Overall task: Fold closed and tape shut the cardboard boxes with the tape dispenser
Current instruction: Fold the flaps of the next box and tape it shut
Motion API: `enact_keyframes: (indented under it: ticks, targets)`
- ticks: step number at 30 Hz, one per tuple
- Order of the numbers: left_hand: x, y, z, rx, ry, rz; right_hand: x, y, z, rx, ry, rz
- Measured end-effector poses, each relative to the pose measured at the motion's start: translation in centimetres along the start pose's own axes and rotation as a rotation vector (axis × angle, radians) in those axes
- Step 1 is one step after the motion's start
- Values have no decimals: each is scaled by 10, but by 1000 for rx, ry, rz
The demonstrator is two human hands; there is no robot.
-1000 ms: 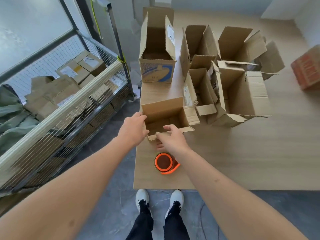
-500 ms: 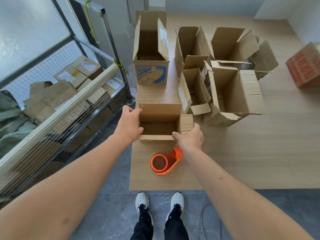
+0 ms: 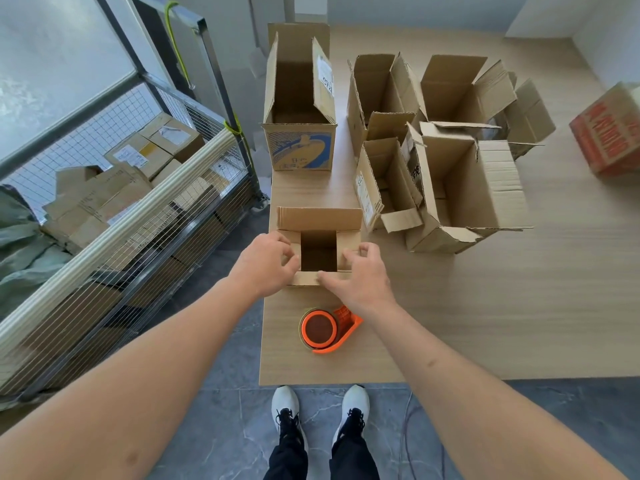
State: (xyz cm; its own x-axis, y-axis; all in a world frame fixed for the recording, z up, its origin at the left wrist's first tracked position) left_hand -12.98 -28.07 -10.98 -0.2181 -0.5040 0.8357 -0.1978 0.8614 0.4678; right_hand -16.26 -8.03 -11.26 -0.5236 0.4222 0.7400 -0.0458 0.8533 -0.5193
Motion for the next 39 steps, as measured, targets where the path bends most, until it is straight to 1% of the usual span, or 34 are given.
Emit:
enact_keyframes:
  ticks: [2, 4, 7, 10, 13, 16, 19, 22, 24, 28, 32, 34, 36, 39]
  targets:
    - [0, -3, 0, -21, -20, -6, -4, -1, 0, 4, -76, -82]
    - [3, -5, -1, -24, -26, -26, -5, 0, 2, 8, -108, -149]
    - [7, 1, -3, -32, -5, -46, 6, -1, 8, 24, -54, -113]
    - [12, 7, -5, -25, 48, -90, 15, -2, 15, -30, -21, -50]
    - [17, 5, -3, 25, 70, -153, 21, -2, 18, -90, 42, -7]
    - [15, -2, 3, 62, 36, -78, 19, 0, 18, -114, 76, -2]
    - [7, -6, 7, 94, -8, -131, 19, 2, 17, -137, 113, 30]
    - [9, -1, 6, 32, 80, -183, 21, 3, 16, -114, 120, 9]
    - [6, 6, 5, -13, 90, -155, 21, 4, 16, -74, 103, -23]
    - [-9, 16, 6, -26, 48, -116, 23, 15, 16, -46, 90, -54]
    - [-20, 25, 6, -19, -8, -70, 20, 10, 17, 97, 37, -211]
    - [-22, 30, 7, -8, -18, -47, 21, 12, 17, 96, 35, -232]
    - [-22, 37, 5, 1, -20, 31, 21, 15, 18, 70, 38, -228]
    - [-18, 53, -5, -56, 60, 187, 21, 17, 18, 46, 32, -217]
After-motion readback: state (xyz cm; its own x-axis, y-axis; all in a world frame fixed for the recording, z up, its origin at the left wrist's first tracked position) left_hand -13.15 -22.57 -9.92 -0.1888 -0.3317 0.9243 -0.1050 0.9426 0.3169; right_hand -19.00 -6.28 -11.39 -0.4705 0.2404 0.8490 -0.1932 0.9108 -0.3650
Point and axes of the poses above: each hand's wrist, its own z-axis towards the middle knuckle, its own x-axis out of the back of the hand, y = z × x, the point moved 8 cm from there along z, towards the middle knuckle, and after that the axes turned 8 degrees about -y, right-handed, at the moved point
